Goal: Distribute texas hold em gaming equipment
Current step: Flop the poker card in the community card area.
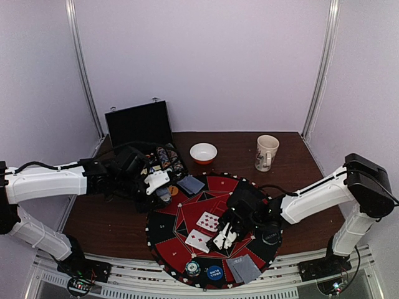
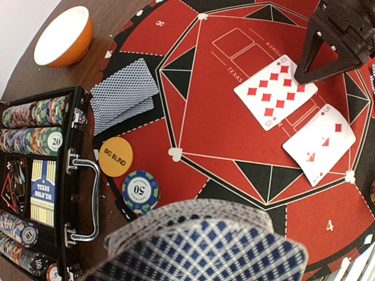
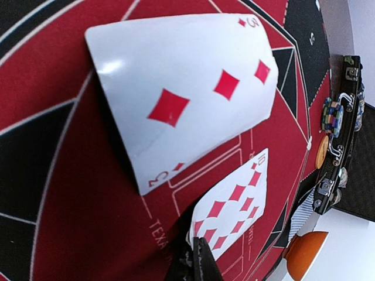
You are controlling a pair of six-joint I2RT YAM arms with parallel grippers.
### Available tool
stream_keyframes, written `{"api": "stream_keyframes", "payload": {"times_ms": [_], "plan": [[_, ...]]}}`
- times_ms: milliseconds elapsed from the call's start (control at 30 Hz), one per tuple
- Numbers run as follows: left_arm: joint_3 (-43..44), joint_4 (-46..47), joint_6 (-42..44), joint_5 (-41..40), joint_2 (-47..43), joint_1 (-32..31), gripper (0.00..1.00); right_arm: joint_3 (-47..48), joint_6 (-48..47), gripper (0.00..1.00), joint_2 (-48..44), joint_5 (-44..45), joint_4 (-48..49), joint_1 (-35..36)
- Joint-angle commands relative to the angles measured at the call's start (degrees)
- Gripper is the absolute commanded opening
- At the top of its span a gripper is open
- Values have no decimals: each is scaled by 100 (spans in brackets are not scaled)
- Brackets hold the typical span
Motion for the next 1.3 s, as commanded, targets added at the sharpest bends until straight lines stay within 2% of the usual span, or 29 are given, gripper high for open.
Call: {"api": "stream_keyframes", "payload": {"times_ms": [0, 1067, 1267], "plan": [[18, 199, 21, -13, -86, -21, 42, 72, -156, 0, 91, -105, -253, 113], [26, 182, 29, 15, -62, -21, 42, 191, -248, 0, 109, -231, -495, 246], [30, 177, 38, 9, -64, -21, 42, 173, -269, 12, -12, -149, -653, 248]]}}
